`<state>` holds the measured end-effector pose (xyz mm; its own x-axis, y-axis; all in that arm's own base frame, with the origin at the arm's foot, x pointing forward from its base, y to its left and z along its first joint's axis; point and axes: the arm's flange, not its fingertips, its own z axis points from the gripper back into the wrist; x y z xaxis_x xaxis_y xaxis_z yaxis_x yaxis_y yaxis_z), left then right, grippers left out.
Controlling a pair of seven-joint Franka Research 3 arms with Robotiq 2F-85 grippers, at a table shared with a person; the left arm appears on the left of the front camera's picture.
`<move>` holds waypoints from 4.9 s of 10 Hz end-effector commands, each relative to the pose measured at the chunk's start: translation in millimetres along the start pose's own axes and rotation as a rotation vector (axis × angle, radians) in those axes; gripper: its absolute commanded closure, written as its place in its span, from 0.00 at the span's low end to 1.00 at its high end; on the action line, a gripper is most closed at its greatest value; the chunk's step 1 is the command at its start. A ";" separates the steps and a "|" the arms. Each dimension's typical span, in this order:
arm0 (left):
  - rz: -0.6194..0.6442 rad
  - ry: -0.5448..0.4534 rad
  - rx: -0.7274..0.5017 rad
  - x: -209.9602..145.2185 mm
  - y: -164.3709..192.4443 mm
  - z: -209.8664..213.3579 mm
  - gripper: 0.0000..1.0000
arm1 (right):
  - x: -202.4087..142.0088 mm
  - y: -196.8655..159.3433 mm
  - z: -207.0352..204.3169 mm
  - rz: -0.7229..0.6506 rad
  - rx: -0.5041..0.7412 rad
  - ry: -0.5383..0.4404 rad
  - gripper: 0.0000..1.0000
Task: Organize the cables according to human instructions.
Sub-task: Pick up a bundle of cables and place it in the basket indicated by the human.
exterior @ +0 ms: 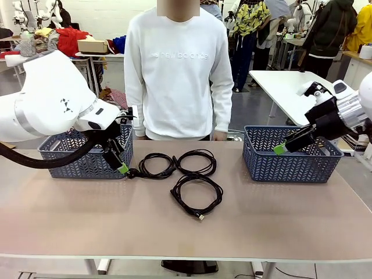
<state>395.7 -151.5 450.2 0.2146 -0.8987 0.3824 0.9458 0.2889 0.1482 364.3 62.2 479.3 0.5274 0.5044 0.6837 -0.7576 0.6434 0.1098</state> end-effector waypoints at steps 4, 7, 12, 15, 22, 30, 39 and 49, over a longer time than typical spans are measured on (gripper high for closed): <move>0.007 0.004 0.005 0.7 -0.9 0.3 0.00 | -0.2 -2.9 -1.4 0.007 0.015 -0.014 0.00; 0.007 0.004 0.005 0.7 -0.9 0.3 0.00 | -0.2 -2.9 -1.4 0.007 0.015 -0.014 0.00; 0.007 0.004 0.005 0.7 -0.9 0.3 0.00 | -0.2 -2.9 -1.4 0.007 0.015 -0.014 0.00; 0.007 0.004 0.005 0.7 -0.9 0.3 0.00 | 13.4 12.5 -10.4 0.010 -0.003 0.070 0.00; 0.007 0.004 0.005 0.7 -0.9 0.3 0.00 | 64.9 76.8 -98.2 0.075 -0.043 0.278 0.00; 0.007 0.004 0.005 0.7 -0.9 0.3 0.00 | 79.6 101.7 -158.2 0.092 -0.032 0.327 0.00; 0.007 0.004 0.005 0.7 -0.9 0.3 0.00 | 83.4 118.0 -185.9 0.085 0.007 0.340 0.00; 0.007 0.004 0.005 0.7 -0.9 0.3 0.00 | 96.1 162.0 -287.9 0.137 -0.002 0.547 0.00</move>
<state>396.0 -152.1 450.2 0.2143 -0.8989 0.3821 0.9460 0.2885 0.1481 395.8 370.3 351.4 0.5364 0.8090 0.2404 -0.8389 0.5423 0.0468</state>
